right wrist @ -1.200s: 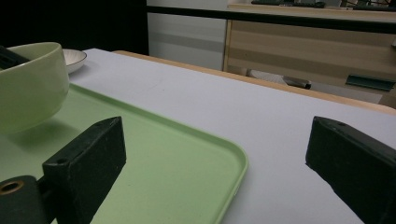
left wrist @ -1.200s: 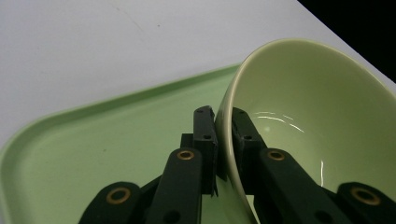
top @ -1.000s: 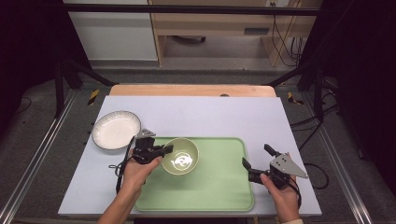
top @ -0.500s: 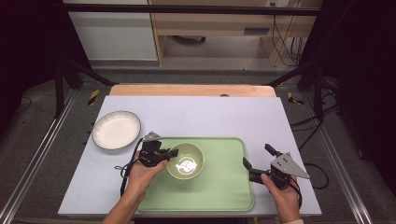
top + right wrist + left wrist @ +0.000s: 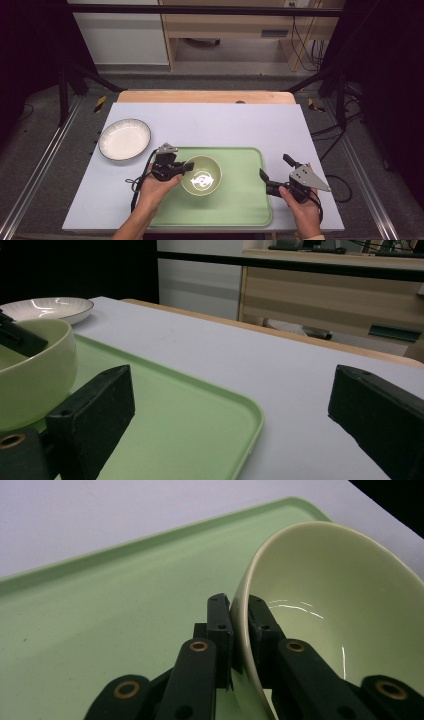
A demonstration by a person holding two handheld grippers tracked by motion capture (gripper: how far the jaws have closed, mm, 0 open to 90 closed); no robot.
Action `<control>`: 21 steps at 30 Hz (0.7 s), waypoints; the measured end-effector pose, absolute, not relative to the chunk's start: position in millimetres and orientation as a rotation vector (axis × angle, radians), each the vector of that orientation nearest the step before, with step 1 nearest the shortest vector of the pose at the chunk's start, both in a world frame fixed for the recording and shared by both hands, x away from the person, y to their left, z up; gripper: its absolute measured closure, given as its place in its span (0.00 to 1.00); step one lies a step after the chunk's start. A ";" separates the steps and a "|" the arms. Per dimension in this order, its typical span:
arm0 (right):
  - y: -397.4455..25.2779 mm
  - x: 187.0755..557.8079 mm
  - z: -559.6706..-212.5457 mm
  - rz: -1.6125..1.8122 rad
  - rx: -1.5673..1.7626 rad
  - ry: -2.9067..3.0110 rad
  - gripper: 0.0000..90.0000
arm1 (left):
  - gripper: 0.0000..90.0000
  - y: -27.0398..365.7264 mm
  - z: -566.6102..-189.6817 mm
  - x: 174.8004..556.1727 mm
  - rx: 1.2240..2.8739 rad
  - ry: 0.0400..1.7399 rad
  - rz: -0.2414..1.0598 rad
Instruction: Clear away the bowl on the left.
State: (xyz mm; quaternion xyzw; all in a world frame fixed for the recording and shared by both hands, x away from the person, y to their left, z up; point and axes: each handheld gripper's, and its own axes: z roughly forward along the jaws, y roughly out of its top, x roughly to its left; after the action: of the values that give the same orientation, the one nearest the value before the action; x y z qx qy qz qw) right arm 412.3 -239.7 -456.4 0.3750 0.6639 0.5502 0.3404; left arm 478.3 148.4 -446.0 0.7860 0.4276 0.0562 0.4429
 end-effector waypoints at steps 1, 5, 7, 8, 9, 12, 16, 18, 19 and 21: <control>-239.7 412.3 -456.4 1.432 0.976 1.728 0.05 | 0.92 148.4 -446.0 478.3 1.950 1.061 0.139; -240.7 411.9 -456.5 1.434 0.977 1.725 0.05 | 0.92 146.5 -447.1 479.4 1.957 1.057 0.137; -240.6 413.5 -457.8 1.431 0.984 1.730 0.05 | 0.92 145.7 -447.6 479.7 1.960 1.056 0.134; -240.3 414.8 -458.4 1.433 0.983 1.730 0.05 | 0.92 144.6 -448.6 479.2 1.963 1.062 0.131; -240.3 414.8 -458.4 1.433 0.983 1.730 0.05 | 0.92 144.6 -448.6 479.2 1.963 1.062 0.131; -239.5 413.6 -457.3 1.433 0.975 1.731 0.05 | 0.92 142.4 -451.1 479.1 1.976 1.062 0.124; -238.5 413.4 -457.5 1.431 0.970 1.736 0.05 | 0.92 140.7 -453.4 478.6 1.982 1.063 0.117; -238.6 413.2 -457.4 1.431 0.972 1.736 0.05 | 0.92 141.0 -453.2 478.9 1.985 1.061 0.121; -238.8 413.0 -457.4 1.431 0.971 1.735 0.05 | 0.92 140.9 -453.2 478.9 1.985 1.061 0.121; -239.3 412.5 -457.1 1.431 0.972 1.732 0.05 | 0.92 140.6 -453.4 479.0 1.980 1.062 0.111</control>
State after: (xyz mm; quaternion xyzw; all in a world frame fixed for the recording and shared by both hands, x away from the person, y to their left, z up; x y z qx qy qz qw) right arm 412.5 -239.3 -457.1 0.3734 0.6653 0.5499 0.3400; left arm 479.0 140.6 -453.4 0.7941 0.4260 0.0443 0.4312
